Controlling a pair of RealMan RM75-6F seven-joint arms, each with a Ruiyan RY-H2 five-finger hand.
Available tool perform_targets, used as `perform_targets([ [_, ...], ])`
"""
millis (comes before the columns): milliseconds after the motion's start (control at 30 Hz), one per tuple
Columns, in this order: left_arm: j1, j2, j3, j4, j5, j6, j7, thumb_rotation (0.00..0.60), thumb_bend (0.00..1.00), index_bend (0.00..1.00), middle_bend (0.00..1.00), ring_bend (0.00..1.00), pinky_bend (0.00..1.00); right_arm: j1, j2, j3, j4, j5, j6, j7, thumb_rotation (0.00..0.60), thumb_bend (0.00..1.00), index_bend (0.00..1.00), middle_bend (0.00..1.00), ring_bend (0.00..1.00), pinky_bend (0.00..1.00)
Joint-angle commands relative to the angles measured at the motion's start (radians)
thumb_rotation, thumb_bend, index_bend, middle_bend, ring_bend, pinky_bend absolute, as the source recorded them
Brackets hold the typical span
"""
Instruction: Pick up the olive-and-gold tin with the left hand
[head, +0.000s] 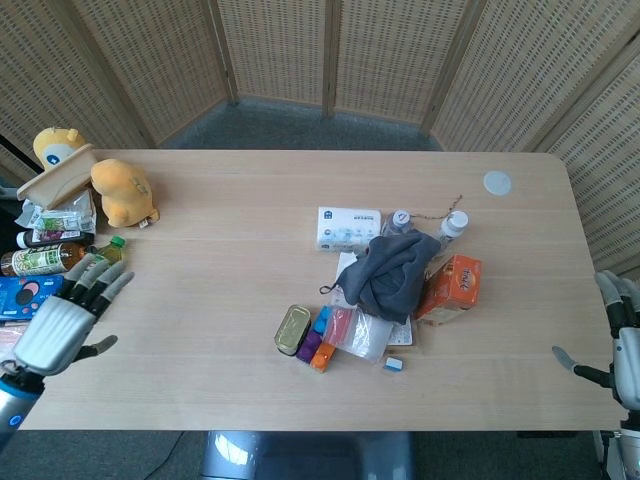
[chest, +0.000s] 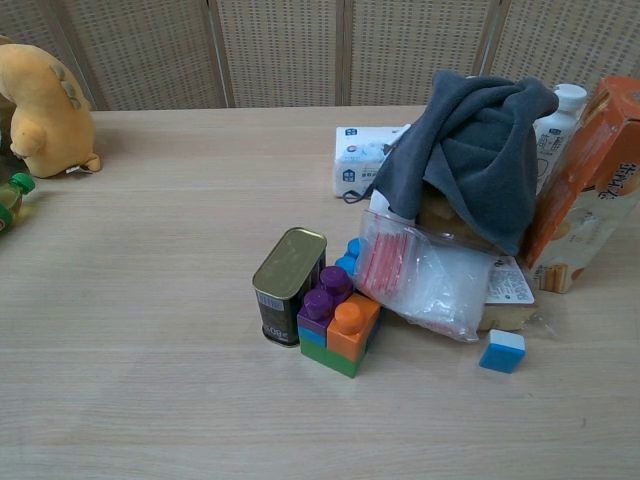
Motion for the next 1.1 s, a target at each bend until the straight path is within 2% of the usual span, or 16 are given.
perform_targets([
  [33, -0.161, -0.006, -0.013, 0.122, 0.16, -0.076, 0.027, 0.6, 0.06, 0.0, 0.0, 0.0, 0.0, -0.003, -0.001, 0.005, 0.0, 0.004, 0.006, -0.005, 0.6, 0.0, 0.0, 0.0, 0.0, 0.0],
  [267, -0.344, -0.054, -0.015, 0.184, 0.244, -0.248, 0.108, 0.6, 0.06, 0.0, 0.0, 0.0, 0.0, -0.012, 0.005, 0.018, -0.01, 0.021, 0.026, -0.011, 0.6, 0.0, 0.0, 0.0, 0.0, 0.0],
  [500, -0.461, -0.138, -0.007, 0.219, 0.244, -0.393, 0.166, 0.6, 0.06, 0.0, 0.0, 0.0, 0.0, -0.017, 0.017, 0.026, -0.014, 0.032, 0.026, 0.017, 0.6, 0.0, 0.0, 0.0, 0.0, 0.0],
  [1100, -0.646, -0.452, 0.011, 0.358, 0.183, -0.529, 0.207, 0.6, 0.06, 0.0, 0.0, 0.0, 0.0, -0.026, 0.048, 0.028, -0.025, 0.033, 0.012, 0.099, 0.6, 0.0, 0.0, 0.0, 0.0, 0.0],
])
